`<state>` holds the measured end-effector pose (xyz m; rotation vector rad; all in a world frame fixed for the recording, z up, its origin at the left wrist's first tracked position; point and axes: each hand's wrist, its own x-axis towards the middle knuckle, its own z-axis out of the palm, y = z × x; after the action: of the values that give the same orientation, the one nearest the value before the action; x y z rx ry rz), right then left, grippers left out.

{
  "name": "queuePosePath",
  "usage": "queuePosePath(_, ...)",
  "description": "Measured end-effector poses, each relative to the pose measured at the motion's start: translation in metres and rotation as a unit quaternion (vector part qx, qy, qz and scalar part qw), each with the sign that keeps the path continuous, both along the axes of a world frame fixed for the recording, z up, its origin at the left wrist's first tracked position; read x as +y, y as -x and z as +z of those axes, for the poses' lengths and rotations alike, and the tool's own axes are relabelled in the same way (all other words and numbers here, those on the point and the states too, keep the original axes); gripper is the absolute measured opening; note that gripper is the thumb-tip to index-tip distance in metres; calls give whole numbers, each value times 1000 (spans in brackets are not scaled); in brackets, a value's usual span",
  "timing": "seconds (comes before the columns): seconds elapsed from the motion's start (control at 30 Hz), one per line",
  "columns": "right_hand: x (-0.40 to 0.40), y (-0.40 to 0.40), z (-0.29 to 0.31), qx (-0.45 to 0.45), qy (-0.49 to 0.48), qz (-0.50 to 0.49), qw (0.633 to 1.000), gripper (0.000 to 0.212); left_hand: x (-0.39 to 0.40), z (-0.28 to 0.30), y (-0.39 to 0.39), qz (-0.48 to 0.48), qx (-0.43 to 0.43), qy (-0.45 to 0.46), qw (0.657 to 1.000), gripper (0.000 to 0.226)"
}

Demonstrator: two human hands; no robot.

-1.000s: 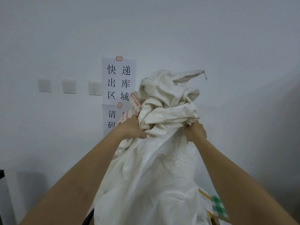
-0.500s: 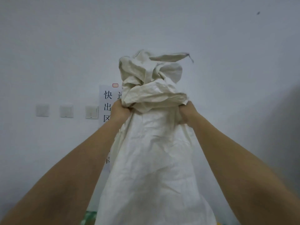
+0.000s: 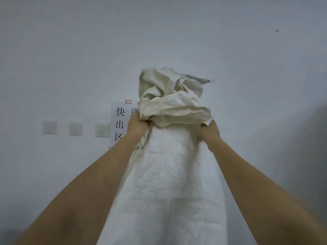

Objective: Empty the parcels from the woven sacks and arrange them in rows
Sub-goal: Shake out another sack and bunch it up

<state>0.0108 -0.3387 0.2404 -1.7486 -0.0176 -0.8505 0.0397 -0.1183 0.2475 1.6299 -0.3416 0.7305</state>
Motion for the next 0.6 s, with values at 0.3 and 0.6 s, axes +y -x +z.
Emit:
queuePosePath(0.3, -8, -1, -9, 2, 34, -31, 999, 30, -2, -21, -10, -16, 24, 9, 1000, 22)
queuePosePath(0.6, -12, 4, -31, 18, -8, 31, 999, 34, -3, -41, -14, -62, 109, -7, 992, 44)
